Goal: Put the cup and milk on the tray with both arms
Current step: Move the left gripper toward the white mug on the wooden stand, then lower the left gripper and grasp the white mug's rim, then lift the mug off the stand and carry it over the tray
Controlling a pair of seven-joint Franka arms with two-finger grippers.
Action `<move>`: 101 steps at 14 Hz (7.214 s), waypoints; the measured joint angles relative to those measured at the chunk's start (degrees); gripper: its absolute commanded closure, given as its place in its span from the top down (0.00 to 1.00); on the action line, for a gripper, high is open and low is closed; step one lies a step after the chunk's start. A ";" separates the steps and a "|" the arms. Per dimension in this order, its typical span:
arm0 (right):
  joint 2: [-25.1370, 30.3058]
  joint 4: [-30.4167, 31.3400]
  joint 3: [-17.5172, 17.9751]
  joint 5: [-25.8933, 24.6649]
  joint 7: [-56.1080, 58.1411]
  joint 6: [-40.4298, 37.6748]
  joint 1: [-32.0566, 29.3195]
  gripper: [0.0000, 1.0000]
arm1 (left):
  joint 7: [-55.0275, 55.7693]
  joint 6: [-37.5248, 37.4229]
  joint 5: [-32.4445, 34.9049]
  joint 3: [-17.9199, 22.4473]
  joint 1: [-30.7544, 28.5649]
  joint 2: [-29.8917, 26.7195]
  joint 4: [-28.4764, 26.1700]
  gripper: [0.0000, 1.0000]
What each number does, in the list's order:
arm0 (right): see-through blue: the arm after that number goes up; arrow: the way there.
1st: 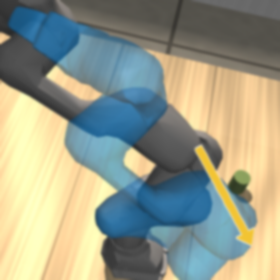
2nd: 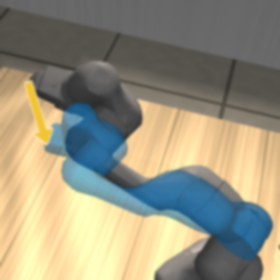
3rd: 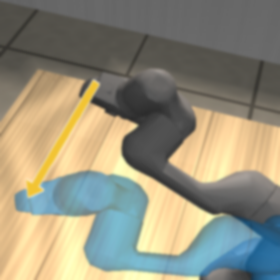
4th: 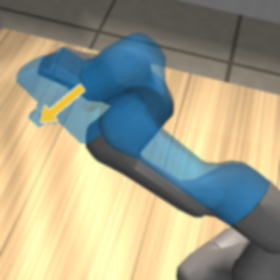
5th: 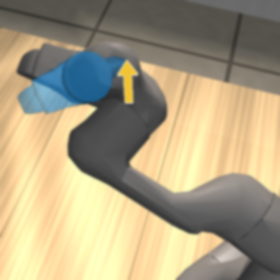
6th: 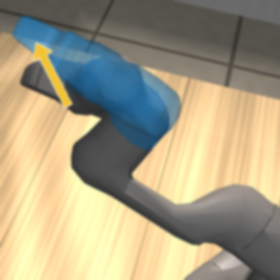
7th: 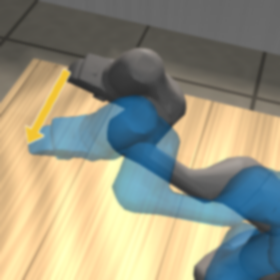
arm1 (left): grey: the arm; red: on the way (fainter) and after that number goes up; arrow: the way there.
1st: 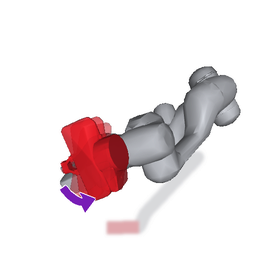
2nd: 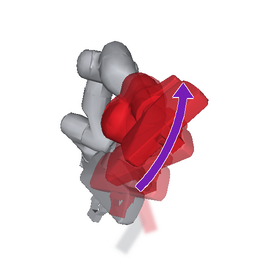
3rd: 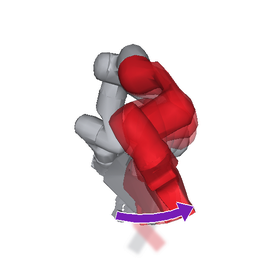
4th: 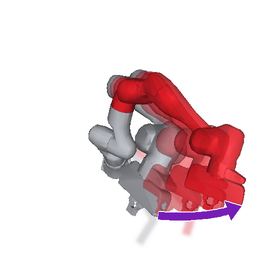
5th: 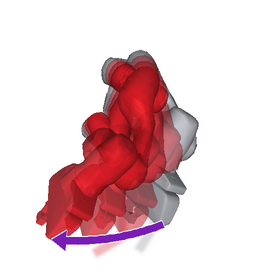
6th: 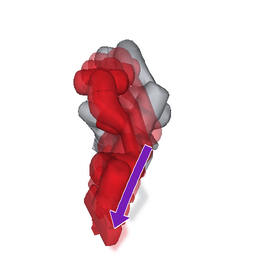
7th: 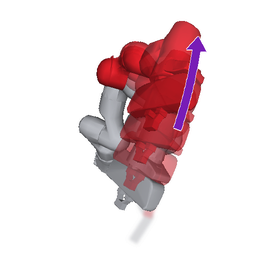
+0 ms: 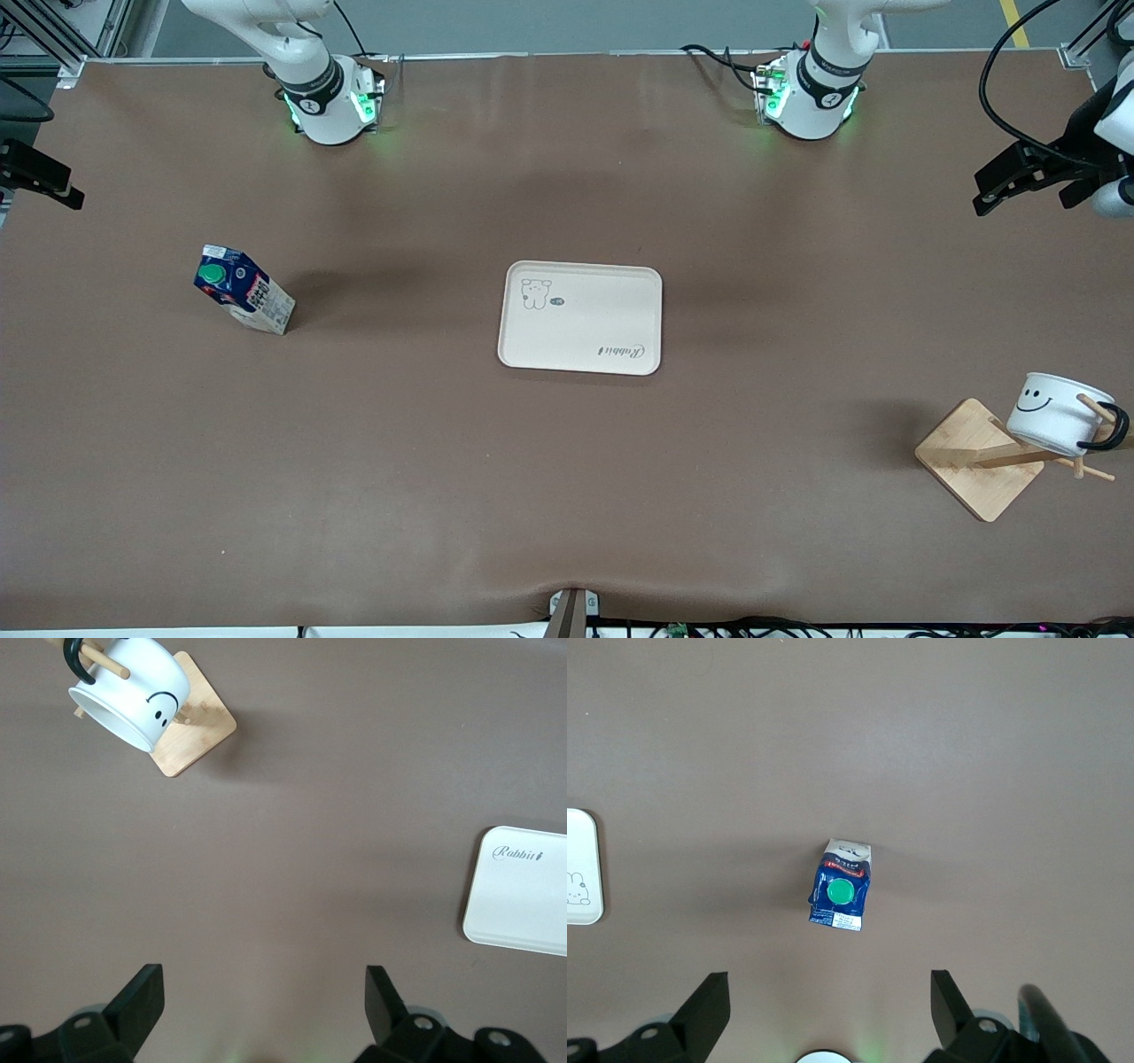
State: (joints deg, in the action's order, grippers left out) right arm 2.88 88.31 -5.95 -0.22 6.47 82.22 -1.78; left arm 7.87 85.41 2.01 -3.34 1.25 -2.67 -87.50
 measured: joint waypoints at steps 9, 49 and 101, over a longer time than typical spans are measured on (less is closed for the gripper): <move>0.00 0.00 -0.06 0.00 0.00 0.00 -0.01 1.00 | -0.01 0.75 3.10 0.16 -1.73 0.22 -0.15 1.00; -0.01 0.03 -0.15 0.00 -0.01 -0.11 -0.05 1.00 | -6.46 74.78 -4.48 -0.21 -14.33 11.08 -32.69 0.50; -2.56 -0.84 -0.54 0.58 0.00 0.65 -0.18 1.00 | 47.95 42.50 -0.63 -21.10 12.71 27.20 -14.82 0.00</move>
State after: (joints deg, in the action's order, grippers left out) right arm 0.32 87.47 -6.49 0.35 6.47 82.87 -1.97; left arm 55.83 127.91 1.37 -24.44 13.96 24.52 -102.32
